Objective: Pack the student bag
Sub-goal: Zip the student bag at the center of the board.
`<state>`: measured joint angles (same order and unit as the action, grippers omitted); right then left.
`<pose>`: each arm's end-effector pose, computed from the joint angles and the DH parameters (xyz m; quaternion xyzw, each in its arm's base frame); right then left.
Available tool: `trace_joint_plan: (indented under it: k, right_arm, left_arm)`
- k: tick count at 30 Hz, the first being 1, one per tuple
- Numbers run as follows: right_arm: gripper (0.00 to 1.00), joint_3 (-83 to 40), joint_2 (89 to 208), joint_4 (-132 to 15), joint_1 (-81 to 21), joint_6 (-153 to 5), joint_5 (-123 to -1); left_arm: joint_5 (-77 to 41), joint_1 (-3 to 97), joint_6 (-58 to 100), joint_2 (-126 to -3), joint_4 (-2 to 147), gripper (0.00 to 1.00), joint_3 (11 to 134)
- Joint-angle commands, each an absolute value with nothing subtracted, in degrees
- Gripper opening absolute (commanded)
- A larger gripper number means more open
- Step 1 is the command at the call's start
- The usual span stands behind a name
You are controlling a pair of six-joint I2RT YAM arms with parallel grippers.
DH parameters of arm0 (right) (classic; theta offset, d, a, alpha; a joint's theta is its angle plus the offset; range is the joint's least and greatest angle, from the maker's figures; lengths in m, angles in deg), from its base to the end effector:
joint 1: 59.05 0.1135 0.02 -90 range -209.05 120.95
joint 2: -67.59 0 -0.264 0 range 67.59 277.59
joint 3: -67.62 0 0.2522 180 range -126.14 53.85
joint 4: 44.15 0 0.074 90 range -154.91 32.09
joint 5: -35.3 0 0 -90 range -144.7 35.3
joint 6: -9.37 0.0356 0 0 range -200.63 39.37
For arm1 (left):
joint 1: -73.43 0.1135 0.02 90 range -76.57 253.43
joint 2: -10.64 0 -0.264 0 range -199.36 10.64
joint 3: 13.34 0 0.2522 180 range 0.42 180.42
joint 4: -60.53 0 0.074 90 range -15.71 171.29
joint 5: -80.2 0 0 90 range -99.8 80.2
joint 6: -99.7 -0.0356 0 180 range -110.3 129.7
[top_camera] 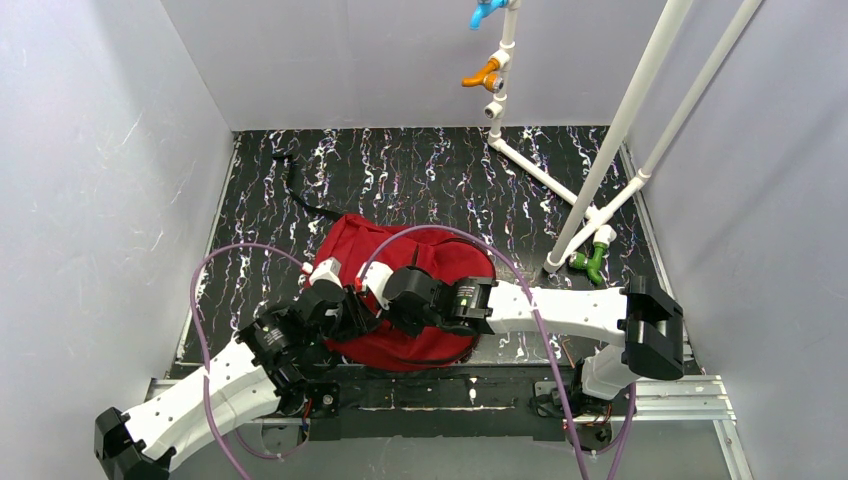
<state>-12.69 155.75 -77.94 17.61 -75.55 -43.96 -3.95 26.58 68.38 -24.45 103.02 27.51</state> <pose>0.0855 0.3320 0.2705 -0.5001 0.7592 0.2023 0.3642 0.1002 -0.1016 0.2251 -0.1148 0.8856 -0.3289 0.3072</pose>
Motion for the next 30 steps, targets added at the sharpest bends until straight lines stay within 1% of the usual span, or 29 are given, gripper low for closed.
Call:
trace_joint_plan:
  k: [1, 5, 9, 13, 16, 19, 21, 22, 24, 27, 29, 30]
  right_arm:
    - [0.01, -17.38, 154.43, -77.55, 18.03, -80.22, -38.14]
    - [0.01, -20.7, 156.22, -78.12, 18.03, -86.76, -30.99]
    - [0.01, -23.5, 157.28, -76.81, 17.86, -92.4, -23.5]
    - [0.01, -25.93, 158.91, -75.65, 17.08, -96.93, -19.14]
    - [0.01, -26.73, 160.83, -75.51, 15.54, -98.87, -18.95]
    - [0.01, -25.2, 161.87, -70.87, 12.87, -101.37, -17.43]
    - [0.01, -25.96, 162.47, -70.18, 10.46, -101.16, -19.54]
    - [0.01, -26.72, 162.46, -70.62, 9.91, -100.23, -21.28]
    - [0.01, -27.57, 161.94, -71.07, 9.55, -97.76, -26.37]
    - [0.01, -27.51, 161.15, -71.76, 9.55, -92.83, -34.21]
    - [0.01, -26.44, 160.16, -70.81, 9.58, -88.66, -38.06]
    - [0.01, -25.88, 159.53, -70.21, 9.52, -86.99, -39.39]
  left_arm:
    - [-0.87, 26.33, 71.05, -25.45, 104.44, 0.33, 24.36]
    - [-0.52, 26.38, 72.24, -24.38, 105.2, 0.29, 21.84]
    - [0.52, 26.32, 72.63, -22.57, 106.94, 0.28, 20.28]
    - [1.26, 26.34, 72.58, -22.13, 107.55, 0.28, 19.43]
    - [0.8, 26.37, 71.72, -22.33, 107.07, 0.28, 19.61]
    - [0.69, 26.35, 70.23, -22.41, 106.81, 0.27, 20.26]
    - [0.72, 26.34, 70.24, -22.27, 106.97, 0.28, 20.35]
    - [0.01, 26.34, 70.19, -22.1, 106.9, 0.3, 20.66]
    - [-4.34, 26.34, 66.62, -21.14, 103.5, 0.38, 21.94]
    - [-12.4, 26.4, 63.18, -18.33, 95.62, 0.52, 23.28]
    - [-16.49, 26.36, 60.82, -16.23, 88.74, 0.6, 23.98]
    - [-17.39, 26.34, 59.39, -16.01, 85.86, 0.62, 24.4]
